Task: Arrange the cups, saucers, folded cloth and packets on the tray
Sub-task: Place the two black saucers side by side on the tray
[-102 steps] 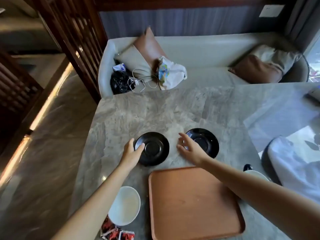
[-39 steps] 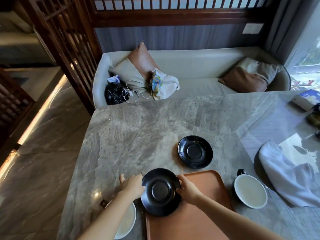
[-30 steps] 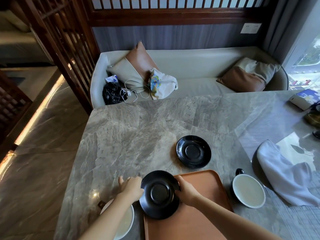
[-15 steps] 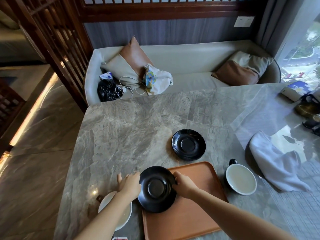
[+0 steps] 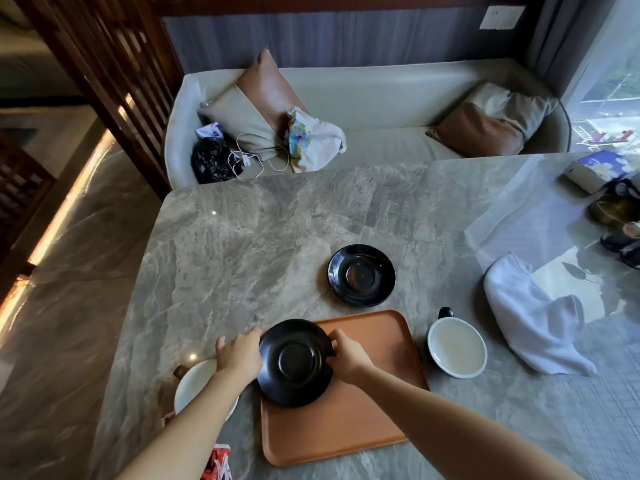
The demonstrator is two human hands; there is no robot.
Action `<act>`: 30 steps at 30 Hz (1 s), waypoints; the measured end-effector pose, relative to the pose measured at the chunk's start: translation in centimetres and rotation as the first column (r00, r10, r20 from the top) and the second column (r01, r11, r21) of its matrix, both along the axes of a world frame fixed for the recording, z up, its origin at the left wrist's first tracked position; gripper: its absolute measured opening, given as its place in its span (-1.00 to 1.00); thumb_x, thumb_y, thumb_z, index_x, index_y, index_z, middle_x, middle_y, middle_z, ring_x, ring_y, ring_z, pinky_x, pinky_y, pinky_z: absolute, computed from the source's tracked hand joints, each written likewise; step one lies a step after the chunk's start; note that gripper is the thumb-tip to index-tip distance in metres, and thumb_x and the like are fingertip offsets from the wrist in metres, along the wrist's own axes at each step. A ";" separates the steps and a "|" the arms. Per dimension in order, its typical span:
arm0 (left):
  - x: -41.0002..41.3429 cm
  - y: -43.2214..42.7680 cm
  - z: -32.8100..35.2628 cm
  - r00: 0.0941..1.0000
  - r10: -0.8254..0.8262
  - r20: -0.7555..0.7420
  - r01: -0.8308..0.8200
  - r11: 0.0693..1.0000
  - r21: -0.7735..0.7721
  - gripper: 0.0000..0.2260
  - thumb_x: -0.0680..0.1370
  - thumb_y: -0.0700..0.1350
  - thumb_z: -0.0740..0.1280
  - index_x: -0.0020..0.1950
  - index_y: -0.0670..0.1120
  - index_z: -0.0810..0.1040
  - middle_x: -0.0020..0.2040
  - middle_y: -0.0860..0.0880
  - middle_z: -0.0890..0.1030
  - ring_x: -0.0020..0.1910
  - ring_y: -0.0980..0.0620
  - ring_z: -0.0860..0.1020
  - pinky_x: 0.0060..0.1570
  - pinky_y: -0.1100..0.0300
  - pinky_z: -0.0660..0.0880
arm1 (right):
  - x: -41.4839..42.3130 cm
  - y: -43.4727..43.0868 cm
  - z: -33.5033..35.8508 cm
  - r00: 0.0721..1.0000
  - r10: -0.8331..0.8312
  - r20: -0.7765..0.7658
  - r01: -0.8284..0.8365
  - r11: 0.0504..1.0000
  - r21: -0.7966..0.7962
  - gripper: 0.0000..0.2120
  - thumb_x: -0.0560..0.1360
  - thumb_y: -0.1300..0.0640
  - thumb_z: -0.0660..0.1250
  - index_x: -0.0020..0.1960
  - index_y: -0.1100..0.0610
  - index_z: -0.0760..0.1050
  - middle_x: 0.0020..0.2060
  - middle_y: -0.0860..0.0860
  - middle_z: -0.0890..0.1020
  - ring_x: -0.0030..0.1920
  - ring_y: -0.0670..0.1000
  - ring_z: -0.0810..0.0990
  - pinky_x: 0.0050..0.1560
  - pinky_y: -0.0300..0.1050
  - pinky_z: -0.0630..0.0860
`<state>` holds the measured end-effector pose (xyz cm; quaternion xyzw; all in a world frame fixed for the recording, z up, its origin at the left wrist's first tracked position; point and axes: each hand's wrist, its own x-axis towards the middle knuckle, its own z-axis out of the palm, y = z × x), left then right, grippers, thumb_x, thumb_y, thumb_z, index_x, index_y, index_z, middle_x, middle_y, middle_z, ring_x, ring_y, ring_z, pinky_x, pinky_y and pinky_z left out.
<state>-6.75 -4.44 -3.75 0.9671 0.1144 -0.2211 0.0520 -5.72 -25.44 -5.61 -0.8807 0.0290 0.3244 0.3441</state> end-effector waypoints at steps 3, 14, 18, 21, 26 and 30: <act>-0.1 -0.2 0.0 1.000 0.023 0.010 -0.023 1.000 0.017 -0.65 0.52 -0.21 0.14 0.25 0.11 0.37 0.13 -0.03 0.63 0.21 -0.05 0.52 0.32 0.03 0.18 | 0.4 -0.1 0.1 0.999 0.031 -0.008 -0.031 0.999 0.006 -0.72 0.46 0.20 0.25 0.15 0.14 0.33 0.07 0.14 0.59 0.04 0.16 0.56 -0.01 -0.03 0.48; 3.2 -3.9 1.2 0.997 0.043 0.067 -0.037 0.996 -0.087 -0.57 0.55 0.01 0.20 0.37 -0.08 0.24 0.38 -0.09 0.39 0.33 -0.11 0.39 0.22 -0.03 0.36 | 4.3 -4.6 2.7 0.938 -0.086 0.337 0.066 0.995 0.071 -0.76 0.46 0.18 0.20 0.12 0.03 0.40 0.08 -0.02 0.51 -0.02 0.04 0.55 -0.06 -0.04 0.49; 6.3 -7.5 1.2 0.997 0.046 0.061 -0.029 0.966 -0.256 -0.57 0.54 0.00 0.21 0.37 -0.09 0.25 0.40 -0.08 0.35 0.33 -0.13 0.39 0.18 -0.04 0.42 | 8.0 -8.1 3.2 0.919 -0.197 0.341 0.166 0.979 0.117 -0.73 0.48 0.18 0.23 0.18 0.08 0.44 0.15 0.04 0.48 0.02 0.07 0.57 0.06 0.05 0.54; 8.0 -10.5 0.6 1.000 0.008 0.013 -0.003 0.936 -0.352 -0.50 0.53 -0.01 0.24 0.42 -0.07 0.18 0.44 -0.09 0.28 0.35 -0.14 0.37 0.24 -0.05 0.40 | 10.8 -11.0 2.5 0.938 -0.204 0.281 0.185 0.978 0.091 -0.65 0.48 0.22 0.23 0.25 0.10 0.47 0.23 0.10 0.47 0.11 0.11 0.55 0.16 -0.04 0.48; 10.7 -13.7 -0.2 0.942 0.313 -0.122 -0.320 0.727 -0.608 -0.42 0.51 -0.03 0.30 0.43 -0.15 0.14 0.43 -0.15 0.28 0.31 -0.14 0.40 0.26 0.05 0.36 | 13.9 -13.5 0.5 0.914 -0.398 0.075 0.382 0.908 0.170 -0.55 0.53 0.20 0.22 0.41 0.15 0.29 0.32 0.16 0.45 0.16 0.11 0.52 0.09 -0.06 0.47; 12.2 -14.8 -0.9 0.833 0.503 -0.229 -0.504 0.522 -0.688 -0.36 0.53 -0.01 0.29 0.49 -0.10 0.04 0.44 -0.11 0.28 0.34 -0.13 0.37 0.32 -0.10 0.38 | 15.3 -12.5 -0.2 0.817 -0.571 -0.081 0.566 0.768 0.300 -0.56 0.53 0.22 0.19 0.40 0.17 0.28 0.29 0.17 0.49 0.16 0.10 0.52 0.21 -0.01 0.48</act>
